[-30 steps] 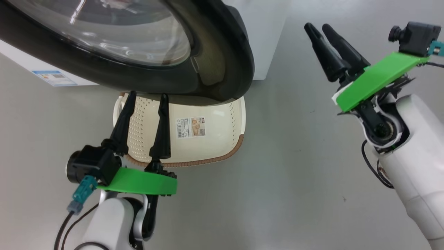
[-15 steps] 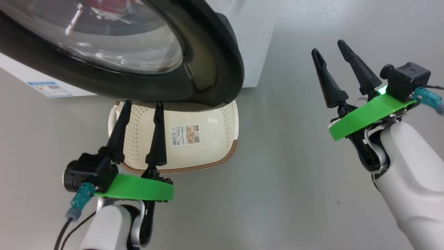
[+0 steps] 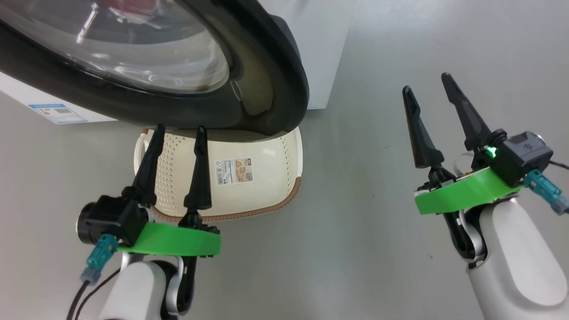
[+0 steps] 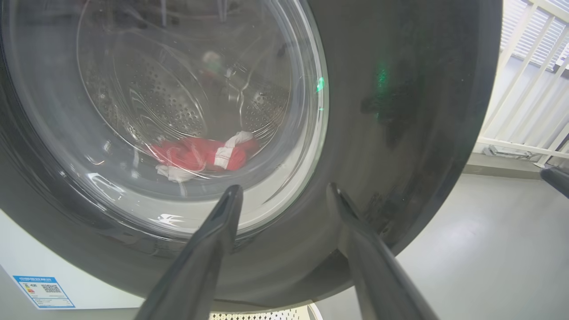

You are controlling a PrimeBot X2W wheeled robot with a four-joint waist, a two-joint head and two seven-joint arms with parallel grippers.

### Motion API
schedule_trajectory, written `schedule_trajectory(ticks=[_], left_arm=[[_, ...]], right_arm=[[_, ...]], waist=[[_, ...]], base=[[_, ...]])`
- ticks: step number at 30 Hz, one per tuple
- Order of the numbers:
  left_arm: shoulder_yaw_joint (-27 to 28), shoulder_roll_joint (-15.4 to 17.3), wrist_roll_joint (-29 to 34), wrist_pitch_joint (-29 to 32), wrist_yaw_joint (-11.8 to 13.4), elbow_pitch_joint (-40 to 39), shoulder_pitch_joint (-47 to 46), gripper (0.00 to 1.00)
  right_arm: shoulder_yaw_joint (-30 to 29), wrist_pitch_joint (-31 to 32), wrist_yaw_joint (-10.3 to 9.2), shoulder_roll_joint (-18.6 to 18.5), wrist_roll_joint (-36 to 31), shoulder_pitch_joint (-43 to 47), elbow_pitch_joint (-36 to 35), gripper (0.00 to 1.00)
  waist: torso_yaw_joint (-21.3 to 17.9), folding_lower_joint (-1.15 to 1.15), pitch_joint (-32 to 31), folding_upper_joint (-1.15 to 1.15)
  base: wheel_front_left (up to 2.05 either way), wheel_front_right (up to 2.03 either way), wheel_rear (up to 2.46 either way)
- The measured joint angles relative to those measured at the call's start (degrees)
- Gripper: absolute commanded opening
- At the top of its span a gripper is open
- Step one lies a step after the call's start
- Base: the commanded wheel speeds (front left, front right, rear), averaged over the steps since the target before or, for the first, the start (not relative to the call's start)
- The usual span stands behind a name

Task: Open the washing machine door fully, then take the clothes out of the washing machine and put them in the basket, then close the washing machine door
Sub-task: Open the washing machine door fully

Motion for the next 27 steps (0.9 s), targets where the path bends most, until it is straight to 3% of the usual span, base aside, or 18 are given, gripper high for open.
schedule_trajectory(ticks=[6, 27], left_arm=[[0.14, 0.00, 0.93, 0.00, -0.05, -0.27, -0.01, 1.00], [0.63, 0.00, 1.35, 0.00, -0.13, -0.29, -0.02, 1.00]], right_arm=[[-0.23, 0.00, 0.00, 1.03, -2.69, 2.30, -1.94, 1.00], [-0.22, 0.00, 0.00, 1.34, -2.59, 3.25, -3.30, 1.00]], waist=[[-0.24, 0.00, 0.46, 0.00], [-0.28, 0.00, 1.26, 0.00]], base=[[0.00, 0.00, 0.00], [0.00, 0.00, 0.00]])
